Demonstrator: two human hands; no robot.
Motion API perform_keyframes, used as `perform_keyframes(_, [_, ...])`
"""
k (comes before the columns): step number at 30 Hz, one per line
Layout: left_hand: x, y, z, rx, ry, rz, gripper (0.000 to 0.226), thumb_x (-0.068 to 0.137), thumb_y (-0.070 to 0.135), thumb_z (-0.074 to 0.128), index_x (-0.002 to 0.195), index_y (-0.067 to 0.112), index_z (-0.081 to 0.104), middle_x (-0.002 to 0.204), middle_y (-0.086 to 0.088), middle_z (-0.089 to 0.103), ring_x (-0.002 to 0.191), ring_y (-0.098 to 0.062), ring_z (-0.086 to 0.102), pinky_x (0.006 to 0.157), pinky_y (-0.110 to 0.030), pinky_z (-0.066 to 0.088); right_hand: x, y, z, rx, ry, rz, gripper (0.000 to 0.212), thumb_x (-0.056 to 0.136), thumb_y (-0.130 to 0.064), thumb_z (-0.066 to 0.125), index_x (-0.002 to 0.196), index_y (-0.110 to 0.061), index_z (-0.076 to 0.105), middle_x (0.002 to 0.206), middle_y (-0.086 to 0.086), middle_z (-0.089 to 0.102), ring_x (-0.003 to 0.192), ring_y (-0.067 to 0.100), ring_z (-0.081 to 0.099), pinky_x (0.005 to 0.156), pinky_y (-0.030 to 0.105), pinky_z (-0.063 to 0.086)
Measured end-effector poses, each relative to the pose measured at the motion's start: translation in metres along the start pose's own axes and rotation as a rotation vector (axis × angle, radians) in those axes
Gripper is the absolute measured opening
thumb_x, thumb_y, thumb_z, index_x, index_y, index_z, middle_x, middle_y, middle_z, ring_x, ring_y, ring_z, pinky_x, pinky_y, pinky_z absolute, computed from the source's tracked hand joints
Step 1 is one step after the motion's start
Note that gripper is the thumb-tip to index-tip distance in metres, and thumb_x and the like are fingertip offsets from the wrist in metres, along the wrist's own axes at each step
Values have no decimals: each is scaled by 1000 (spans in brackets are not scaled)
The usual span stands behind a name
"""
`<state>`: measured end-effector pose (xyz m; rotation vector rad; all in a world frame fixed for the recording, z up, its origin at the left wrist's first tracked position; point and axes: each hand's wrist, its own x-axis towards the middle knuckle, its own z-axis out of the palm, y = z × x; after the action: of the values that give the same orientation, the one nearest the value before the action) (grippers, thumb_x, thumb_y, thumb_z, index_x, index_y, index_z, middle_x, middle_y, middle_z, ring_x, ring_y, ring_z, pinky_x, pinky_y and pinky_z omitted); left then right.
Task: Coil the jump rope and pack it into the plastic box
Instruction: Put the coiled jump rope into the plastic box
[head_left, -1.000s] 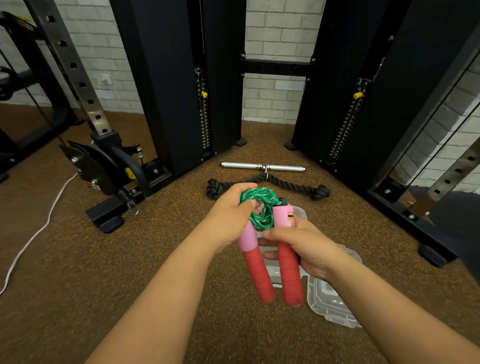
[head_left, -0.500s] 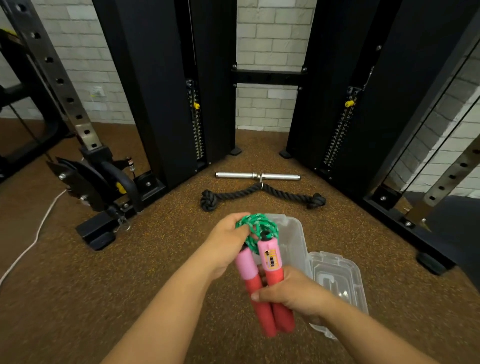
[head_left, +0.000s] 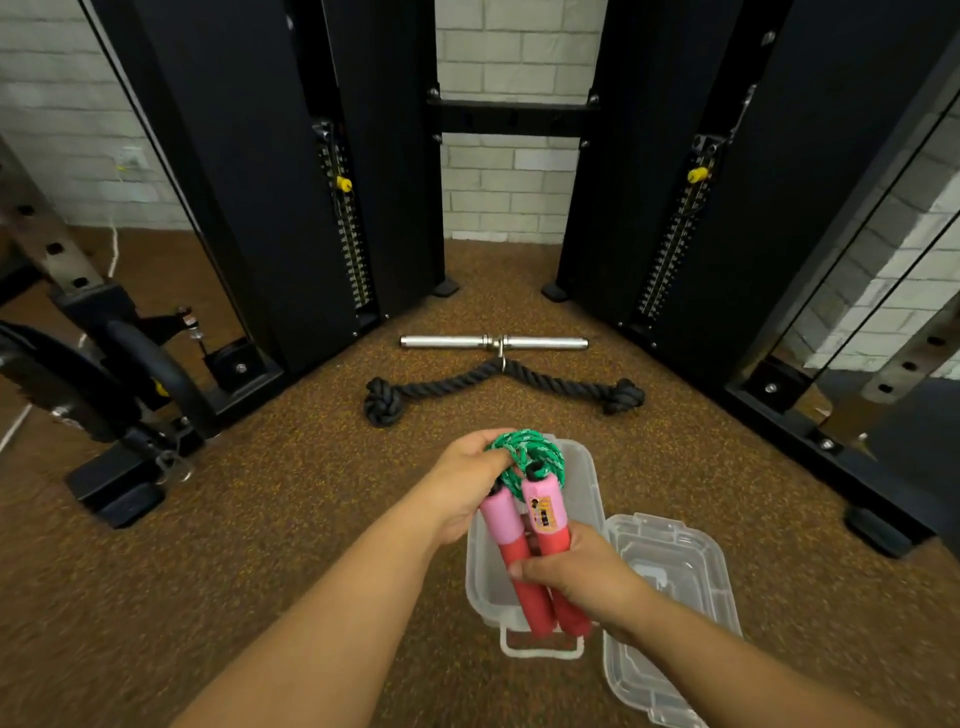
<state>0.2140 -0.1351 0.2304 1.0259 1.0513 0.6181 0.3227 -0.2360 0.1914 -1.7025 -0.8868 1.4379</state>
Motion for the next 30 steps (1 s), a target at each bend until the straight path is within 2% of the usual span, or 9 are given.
perform_keyframes(6, [74,-31,16,140,52,10,37,90,-3,44,122,7,59,112,-15,67,96,-23,62,92,-38,50,48,23,-8,40,132,8,21,77,4,67,97,-1,61,74,8,60,64,15,56,53,16,49])
perform_keyframes(12, [132,-75,18,228,19,-27,34,88,-3,43,109,10,66,103,-16,69,89,-24,61,86,-37,51,98,59,-7,96,171,81,17,74,4,66,84,-8,60,73,11,59,67,22,56,63,34,49])
perform_keyframes(16, [166,-108,17,280,12,-124,27,87,-1,48,85,17,67,88,-9,68,86,-24,60,83,-36,49,131,85,-3,199,147,169,23,70,6,70,84,-11,67,80,11,66,74,22,62,74,38,54])
perform_keyframes(18, [180,-126,18,276,27,-163,23,88,0,51,99,12,67,90,-10,67,85,-24,60,83,-37,52,147,96,-2,268,132,212,28,70,9,70,91,-9,68,79,10,66,71,20,62,67,32,54])
perform_keyframes(22, [200,-159,21,289,34,-240,27,91,-2,48,108,13,62,81,-5,63,66,-15,58,54,-23,51,167,116,-3,273,88,338,23,72,10,67,87,-8,65,73,7,64,63,17,60,56,26,49])
perform_keyframes(24, [209,-174,23,325,40,-265,26,88,-6,47,103,8,65,85,-10,64,68,-17,57,60,-26,49,172,124,-6,233,88,370,19,75,6,67,80,-11,63,72,6,63,60,15,58,56,24,49])
perform_keyframes(27, [221,-192,29,452,72,-247,29,87,-5,48,109,6,64,108,-22,67,85,-25,59,78,-31,49,181,131,-12,189,212,368,18,81,2,59,71,-13,56,64,6,55,52,13,49,37,13,40])
perform_keyframes(29, [227,-197,33,508,77,-244,34,88,-4,48,118,6,61,116,-22,65,95,-30,61,81,-31,48,186,134,-16,70,336,353,7,82,-3,58,88,-5,57,74,10,57,57,16,51,38,16,43])
perform_keyframes(30, [229,-198,34,529,77,-240,36,88,-4,48,119,7,60,117,-21,64,96,-30,61,79,-31,48,188,136,-17,-18,346,351,22,83,-5,58,104,-1,53,87,13,59,67,20,56,51,19,50])
